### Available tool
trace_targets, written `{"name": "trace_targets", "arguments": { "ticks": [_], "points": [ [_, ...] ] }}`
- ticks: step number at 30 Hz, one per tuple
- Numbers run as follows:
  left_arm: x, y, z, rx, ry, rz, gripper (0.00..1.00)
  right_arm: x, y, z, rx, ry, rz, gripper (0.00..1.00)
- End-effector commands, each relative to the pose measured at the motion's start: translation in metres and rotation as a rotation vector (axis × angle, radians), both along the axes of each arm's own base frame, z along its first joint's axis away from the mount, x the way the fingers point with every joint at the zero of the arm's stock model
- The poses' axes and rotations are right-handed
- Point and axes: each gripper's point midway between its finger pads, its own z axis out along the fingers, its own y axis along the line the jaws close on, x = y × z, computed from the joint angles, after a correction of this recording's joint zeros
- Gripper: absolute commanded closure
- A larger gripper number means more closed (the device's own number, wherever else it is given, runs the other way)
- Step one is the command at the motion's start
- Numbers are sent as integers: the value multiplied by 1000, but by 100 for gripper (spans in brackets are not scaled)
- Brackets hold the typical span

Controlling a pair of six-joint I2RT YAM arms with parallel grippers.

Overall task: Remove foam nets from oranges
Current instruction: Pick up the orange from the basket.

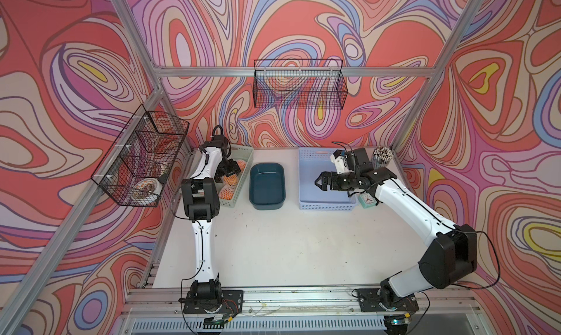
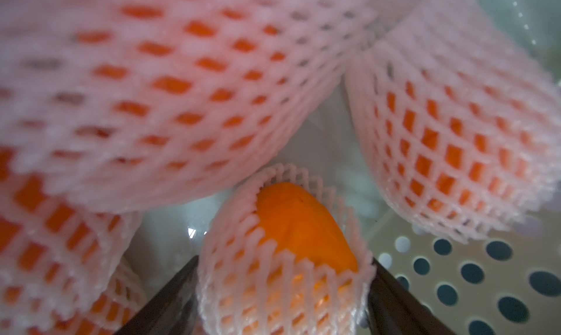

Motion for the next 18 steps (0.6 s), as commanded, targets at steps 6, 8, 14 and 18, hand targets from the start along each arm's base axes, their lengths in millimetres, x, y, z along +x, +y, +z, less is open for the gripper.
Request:
{"name": "trace_targets", "arguments": {
  "ticks": [6, 8, 14, 18],
  "points": [
    [-19, 8, -7, 42, 85, -37, 17, 18, 15, 19, 42, -59, 25, 2],
    [-23, 10, -7, 56, 95, -41, 16, 20, 16, 20, 43, -62, 29, 2],
    [-26, 10, -9, 56, 98, -48, 21, 22, 18, 18, 41, -62, 41, 2],
    [-26, 10, -2, 58, 75, -43, 31, 22, 17, 19, 36, -67, 40, 2]
  ]
}}
